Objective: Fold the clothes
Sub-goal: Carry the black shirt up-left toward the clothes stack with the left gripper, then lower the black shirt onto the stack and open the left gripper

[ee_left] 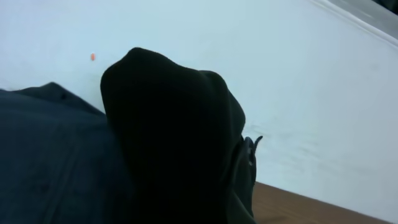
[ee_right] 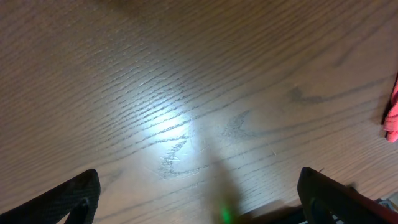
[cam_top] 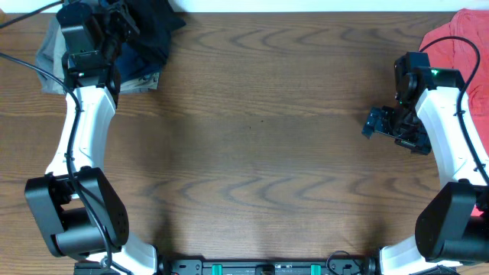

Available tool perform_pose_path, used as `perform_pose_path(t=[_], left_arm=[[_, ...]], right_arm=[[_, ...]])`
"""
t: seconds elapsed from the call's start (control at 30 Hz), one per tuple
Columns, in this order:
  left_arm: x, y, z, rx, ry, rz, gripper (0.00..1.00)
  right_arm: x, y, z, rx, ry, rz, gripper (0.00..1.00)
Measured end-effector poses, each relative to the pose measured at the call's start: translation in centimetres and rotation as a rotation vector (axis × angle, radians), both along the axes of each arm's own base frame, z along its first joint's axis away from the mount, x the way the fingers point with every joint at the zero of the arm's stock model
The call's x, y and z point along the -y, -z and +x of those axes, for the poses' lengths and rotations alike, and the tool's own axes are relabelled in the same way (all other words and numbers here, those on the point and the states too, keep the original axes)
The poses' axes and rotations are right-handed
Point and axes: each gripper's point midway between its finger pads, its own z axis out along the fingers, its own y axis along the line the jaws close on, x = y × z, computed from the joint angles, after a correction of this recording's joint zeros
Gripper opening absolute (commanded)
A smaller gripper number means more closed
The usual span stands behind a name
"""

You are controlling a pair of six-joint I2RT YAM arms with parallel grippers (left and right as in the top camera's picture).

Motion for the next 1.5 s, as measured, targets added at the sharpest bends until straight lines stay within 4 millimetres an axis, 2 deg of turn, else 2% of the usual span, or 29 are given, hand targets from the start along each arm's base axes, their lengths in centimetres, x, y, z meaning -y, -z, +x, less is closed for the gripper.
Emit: perform_pose_path(t=[0.2, 0.37, 0.5, 0.63, 0.83, 0.87, 0.93, 1.03, 1.07, 1.2, 1.3, 1.5], left_arm=[[-1.6, 1.4, 0.4, -0.025, -0.083, 0.004, 0.06], [-4.5, 5.2, 1.4, -0.076, -0.174, 0.024, 0.06], [-8.2, 7.6, 1.9, -0.085, -0.247, 0.049, 0.06], [-11.7, 8.8, 1.9, -0.066, -0.310, 0.056, 0.07], [-15.2, 11.3, 1.3, -0.096, -0.367, 0.050, 0.06], [-15.6, 11.6, 1.2, -0.101, -0.374, 0.049, 0.10], [-16.3, 11.9, 1.0, -0.106, -0.386, 0.049, 0.38], [-17.5, 11.7, 0.6, -0.101, -0.409, 0.061, 0.87], [-17.7, 11.6, 0.5, -0.100, -0.415, 0.062, 0.99], [-18.2, 11.2, 0.3, -0.092, -0.417, 0.061, 0.98], [-17.7, 9.4, 0.4, -0.059, -0.399, 0.065, 0.98], [-15.9, 1.1, 0.0, 0.116, -0.370, 0.097, 0.98]], right_arm=[[0.0, 0.0, 0.0, 0.000, 0.000, 0.000, 0.99], [0.0, 0.0, 0.0, 0.000, 0.000, 0.000, 0.99], [0.0, 0.0, 0.0, 0.000, 0.000, 0.000, 0.99], [0.0, 0.0, 0.0, 0.000, 0.000, 0.000, 0.99], [0.0, 0.0, 0.0, 0.000, 0.000, 0.000, 0.99], [0.0, 0.0, 0.0, 0.000, 0.000, 0.000, 0.99], [0.0, 0.0, 0.0, 0.000, 0.000, 0.000, 0.99], [0.0, 0.0, 0.0, 0.000, 0.000, 0.000, 0.99], [0.0, 0.0, 0.0, 0.000, 0.000, 0.000, 0.99], [0.0, 0.0, 0.0, 0.000, 0.000, 0.000, 0.99], [0.0, 0.0, 0.0, 0.000, 0.000, 0.000, 0.99], [0.0, 0.0, 0.0, 0.000, 0.000, 0.000, 0.99]])
